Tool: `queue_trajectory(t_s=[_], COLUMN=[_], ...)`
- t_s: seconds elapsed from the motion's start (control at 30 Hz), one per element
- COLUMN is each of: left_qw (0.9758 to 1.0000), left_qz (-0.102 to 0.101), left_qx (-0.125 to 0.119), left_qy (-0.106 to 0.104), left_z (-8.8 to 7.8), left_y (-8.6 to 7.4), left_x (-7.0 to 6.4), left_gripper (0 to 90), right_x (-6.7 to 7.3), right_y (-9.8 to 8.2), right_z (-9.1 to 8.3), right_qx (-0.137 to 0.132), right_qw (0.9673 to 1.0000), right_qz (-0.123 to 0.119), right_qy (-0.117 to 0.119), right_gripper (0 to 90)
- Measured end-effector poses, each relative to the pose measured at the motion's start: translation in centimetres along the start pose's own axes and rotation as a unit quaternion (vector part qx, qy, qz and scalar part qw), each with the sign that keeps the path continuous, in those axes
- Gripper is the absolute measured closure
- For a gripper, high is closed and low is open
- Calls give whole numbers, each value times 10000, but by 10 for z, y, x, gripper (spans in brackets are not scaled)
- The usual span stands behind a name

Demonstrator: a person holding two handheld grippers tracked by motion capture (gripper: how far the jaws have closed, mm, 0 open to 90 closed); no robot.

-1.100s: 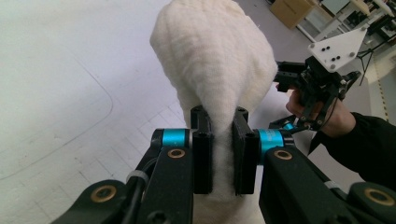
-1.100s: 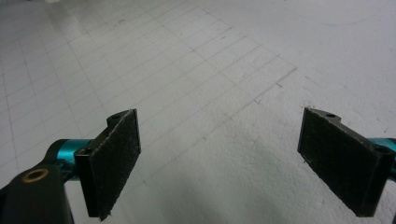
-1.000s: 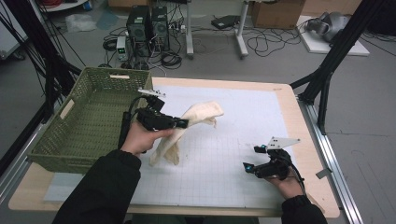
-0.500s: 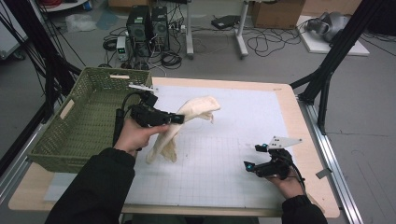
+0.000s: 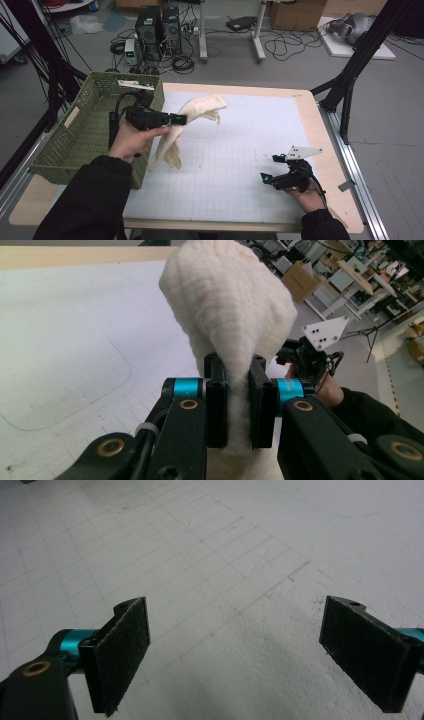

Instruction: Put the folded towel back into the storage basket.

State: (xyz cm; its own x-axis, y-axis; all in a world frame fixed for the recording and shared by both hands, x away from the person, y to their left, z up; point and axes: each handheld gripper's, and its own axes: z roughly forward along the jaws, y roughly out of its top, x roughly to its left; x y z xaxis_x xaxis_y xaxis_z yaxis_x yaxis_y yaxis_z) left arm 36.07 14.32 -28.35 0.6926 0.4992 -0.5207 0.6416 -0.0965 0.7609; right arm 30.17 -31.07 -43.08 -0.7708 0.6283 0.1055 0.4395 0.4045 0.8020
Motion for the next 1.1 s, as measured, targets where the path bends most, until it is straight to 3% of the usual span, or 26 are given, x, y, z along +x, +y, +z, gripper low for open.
queue_trajectory(t_s=[0.57,1.1], left_qw=[9992,9958], left_qz=[-220,-514], left_qx=[-302,-690], left_qy=[135,310], left_z=[-41,-85], left_y=[16,22], left_x=[7,25], left_gripper=[809,808], right_x=[-1,0], right_y=[0,1], right_z=[3,8], right_qx=[49,140], right_qw=[10000,9999], right_qz=[-35,-58], right_qy=[5,0], right_gripper=[121,120])
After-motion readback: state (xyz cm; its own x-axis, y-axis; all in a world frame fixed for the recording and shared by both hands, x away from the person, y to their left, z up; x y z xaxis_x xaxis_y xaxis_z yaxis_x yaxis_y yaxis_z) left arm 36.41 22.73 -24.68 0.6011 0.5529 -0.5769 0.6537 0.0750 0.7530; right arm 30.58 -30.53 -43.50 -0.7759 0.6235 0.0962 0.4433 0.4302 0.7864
